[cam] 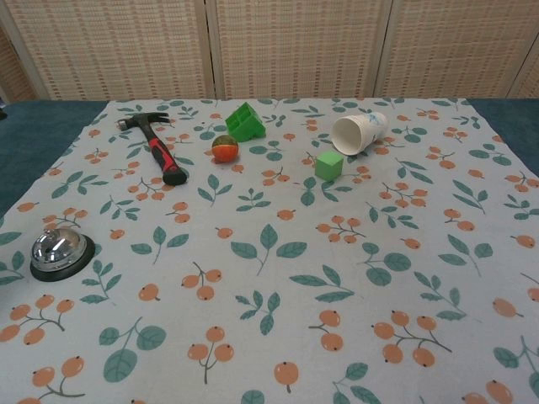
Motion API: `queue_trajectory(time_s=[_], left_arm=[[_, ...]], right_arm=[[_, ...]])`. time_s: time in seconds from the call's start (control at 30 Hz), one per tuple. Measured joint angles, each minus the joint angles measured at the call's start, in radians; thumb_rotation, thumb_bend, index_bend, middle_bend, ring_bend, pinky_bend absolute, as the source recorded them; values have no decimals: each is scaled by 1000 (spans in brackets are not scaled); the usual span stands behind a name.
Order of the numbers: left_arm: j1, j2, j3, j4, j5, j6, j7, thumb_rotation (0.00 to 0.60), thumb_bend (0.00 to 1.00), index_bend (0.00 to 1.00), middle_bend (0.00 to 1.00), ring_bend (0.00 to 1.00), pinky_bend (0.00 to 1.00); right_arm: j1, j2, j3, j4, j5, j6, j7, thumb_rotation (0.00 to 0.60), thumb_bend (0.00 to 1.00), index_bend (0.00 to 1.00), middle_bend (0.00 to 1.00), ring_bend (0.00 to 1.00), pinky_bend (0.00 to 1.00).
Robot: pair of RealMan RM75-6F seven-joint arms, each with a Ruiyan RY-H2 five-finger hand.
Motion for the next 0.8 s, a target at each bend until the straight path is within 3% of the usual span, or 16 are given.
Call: queue_trajectory(time_s=[0.2,0.47,0.8], left_arm=[[-7,6,-11,-21,-35,-49,38,600,983,0,0,0,134],[-26,-26,2,9,0,-79,25,600,989,0,0,0,66],[-83,-208,17,232,20,-180,-45,600,998,0,0,0,42]], right_arm=[[3,5,-3,-5,6,-13,-2,600,16,0,0,0,82],[-6,0,-5,-7,0,7,-9,600,16,0,0,0,82],[-11,10,-2,-9,-8,25,13,600,16,0,0,0,82]])
